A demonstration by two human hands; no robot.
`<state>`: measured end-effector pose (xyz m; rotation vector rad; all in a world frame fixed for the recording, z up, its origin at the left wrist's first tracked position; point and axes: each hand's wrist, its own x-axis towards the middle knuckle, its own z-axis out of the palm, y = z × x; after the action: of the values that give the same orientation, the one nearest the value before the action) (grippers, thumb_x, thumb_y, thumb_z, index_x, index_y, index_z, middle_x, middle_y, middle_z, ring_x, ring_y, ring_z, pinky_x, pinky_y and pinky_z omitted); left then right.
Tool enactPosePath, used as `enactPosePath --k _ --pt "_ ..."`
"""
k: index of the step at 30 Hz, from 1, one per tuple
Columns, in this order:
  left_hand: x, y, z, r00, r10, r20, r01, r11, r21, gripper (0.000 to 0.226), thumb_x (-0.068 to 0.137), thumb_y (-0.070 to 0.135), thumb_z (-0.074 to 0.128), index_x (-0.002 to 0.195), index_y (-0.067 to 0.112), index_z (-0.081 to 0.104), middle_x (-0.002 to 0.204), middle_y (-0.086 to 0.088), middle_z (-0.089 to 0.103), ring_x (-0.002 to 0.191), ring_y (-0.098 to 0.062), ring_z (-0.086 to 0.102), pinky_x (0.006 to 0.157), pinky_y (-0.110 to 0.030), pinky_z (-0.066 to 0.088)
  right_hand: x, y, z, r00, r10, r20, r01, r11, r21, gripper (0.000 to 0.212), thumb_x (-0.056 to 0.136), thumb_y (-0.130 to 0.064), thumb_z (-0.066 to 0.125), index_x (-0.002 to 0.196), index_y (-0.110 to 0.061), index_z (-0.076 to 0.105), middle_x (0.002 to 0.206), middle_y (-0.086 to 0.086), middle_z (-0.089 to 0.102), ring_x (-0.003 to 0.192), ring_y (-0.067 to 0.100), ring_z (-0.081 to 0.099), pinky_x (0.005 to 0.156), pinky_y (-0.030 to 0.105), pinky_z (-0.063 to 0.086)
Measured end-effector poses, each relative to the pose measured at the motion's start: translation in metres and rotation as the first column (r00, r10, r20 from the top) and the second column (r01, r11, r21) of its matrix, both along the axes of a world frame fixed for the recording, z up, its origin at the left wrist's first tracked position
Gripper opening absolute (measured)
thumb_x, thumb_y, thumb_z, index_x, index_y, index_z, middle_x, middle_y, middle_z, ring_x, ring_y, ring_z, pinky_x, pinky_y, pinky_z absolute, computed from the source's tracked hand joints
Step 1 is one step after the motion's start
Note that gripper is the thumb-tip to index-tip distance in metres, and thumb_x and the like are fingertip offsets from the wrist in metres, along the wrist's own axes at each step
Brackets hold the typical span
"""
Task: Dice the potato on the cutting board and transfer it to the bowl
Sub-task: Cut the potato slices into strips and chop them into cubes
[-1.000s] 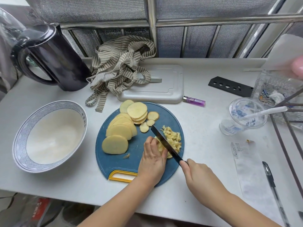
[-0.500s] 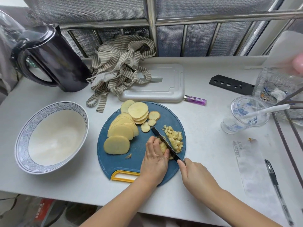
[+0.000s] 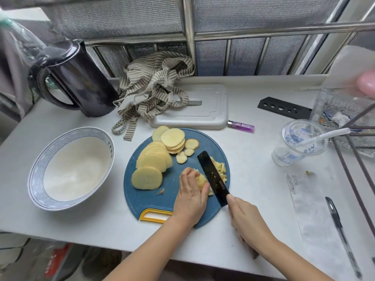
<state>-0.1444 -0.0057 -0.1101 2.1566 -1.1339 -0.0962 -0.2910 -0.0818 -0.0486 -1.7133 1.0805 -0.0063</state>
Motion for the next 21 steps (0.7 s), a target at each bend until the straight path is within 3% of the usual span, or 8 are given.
enactPosePath --k 5,12,17,21 --pt "0.002 0.003 0.006 0.995 -0.022 -0.094 0.021 1.0 -0.008 0.056 0.09 0.054 0.04 0.121 0.007 0.045 0.133 -0.003 0.033 0.118 -0.012 0.037 0.094 -0.024 0.036 -0.007 -0.004 0.011 0.999 0.028 0.029 -0.027 0.999 -0.036 0.047 0.1 -0.045 0.034 0.066 -0.014 0.045 0.059 -0.002 0.049 0.053 0.012 0.043 0.057 0.028 0.035" --pt "0.007 0.008 0.016 0.99 -0.051 -0.132 0.042 0.997 -0.069 0.054 0.089 0.05 0.04 0.119 0.006 0.045 0.133 0.0 0.032 0.105 0.007 0.033 0.087 -0.015 0.033 -0.009 -0.003 0.021 0.979 0.192 -0.066 -0.202 0.956 -0.215 0.042 0.101 -0.044 0.031 0.072 -0.018 0.046 0.062 -0.003 0.049 0.059 0.014 0.046 0.055 0.024 0.032" --pt "0.007 0.015 0.012 0.993 -0.001 -0.115 -0.006 0.998 -0.06 0.055 0.09 0.048 0.04 0.123 0.004 0.045 0.131 -0.005 0.039 0.116 -0.008 0.039 0.096 -0.017 0.032 -0.006 0.004 0.022 0.966 0.244 -0.086 -0.258 0.922 -0.288 0.041 0.1 -0.048 0.025 0.075 -0.022 0.044 0.064 -0.003 0.051 0.062 0.016 0.05 0.058 0.029 0.036" --pt "0.004 0.015 0.011 0.995 0.017 -0.101 -0.022 0.998 -0.056 0.052 0.091 0.043 0.042 0.123 0.002 0.047 0.123 -0.009 0.047 0.109 -0.013 0.046 0.092 -0.014 0.032 -0.004 0.008 0.021 0.969 0.232 -0.082 -0.246 0.917 -0.314 0.042 0.098 -0.051 0.023 0.08 -0.021 0.046 0.066 -0.002 0.054 0.065 0.019 0.053 0.061 0.034 0.04"
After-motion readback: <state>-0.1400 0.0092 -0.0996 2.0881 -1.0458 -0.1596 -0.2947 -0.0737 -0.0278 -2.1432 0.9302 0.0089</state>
